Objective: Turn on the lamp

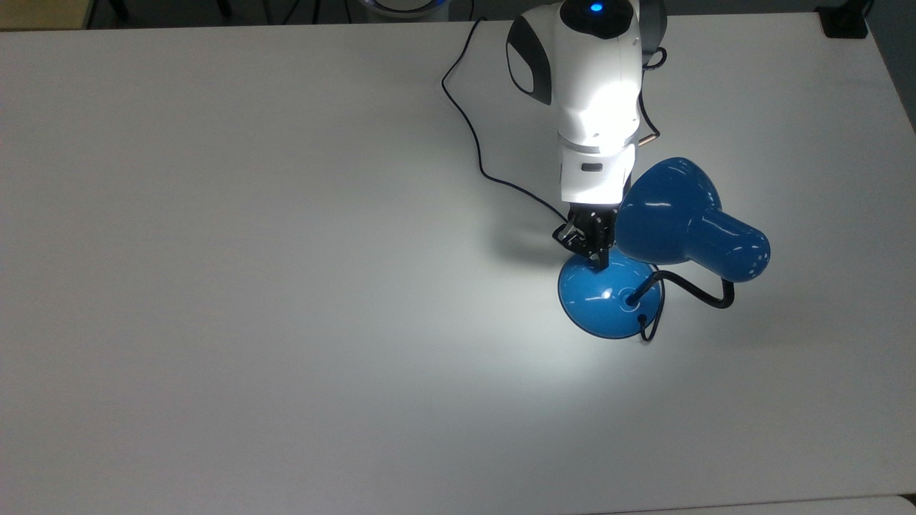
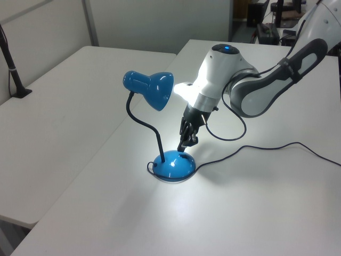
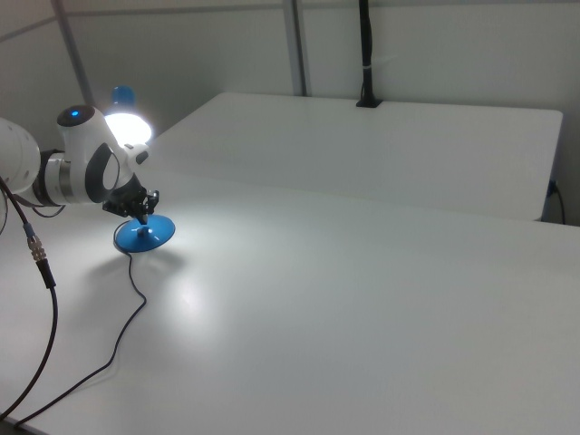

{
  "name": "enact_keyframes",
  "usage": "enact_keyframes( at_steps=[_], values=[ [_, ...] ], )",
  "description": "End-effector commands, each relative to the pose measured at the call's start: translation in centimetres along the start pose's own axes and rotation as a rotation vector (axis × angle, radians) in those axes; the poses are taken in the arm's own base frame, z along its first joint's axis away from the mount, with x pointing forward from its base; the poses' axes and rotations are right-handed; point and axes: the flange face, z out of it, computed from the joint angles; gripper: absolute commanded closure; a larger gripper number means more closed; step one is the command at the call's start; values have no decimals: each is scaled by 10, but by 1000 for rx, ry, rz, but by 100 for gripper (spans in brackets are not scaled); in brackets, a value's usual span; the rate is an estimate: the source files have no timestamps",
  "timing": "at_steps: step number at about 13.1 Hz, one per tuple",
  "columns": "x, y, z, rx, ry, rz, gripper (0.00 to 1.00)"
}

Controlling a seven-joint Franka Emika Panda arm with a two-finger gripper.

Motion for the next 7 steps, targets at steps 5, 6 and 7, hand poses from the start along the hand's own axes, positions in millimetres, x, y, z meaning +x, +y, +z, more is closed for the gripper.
enact_keyframes(
  at_steps=[5, 6, 7],
  values=[
    [-56, 104, -91, -44, -354, 244, 100],
    [-66, 122, -111, -52, -391, 283, 100],
    [-77, 144, -134, -66, -411, 326, 100]
  ],
)
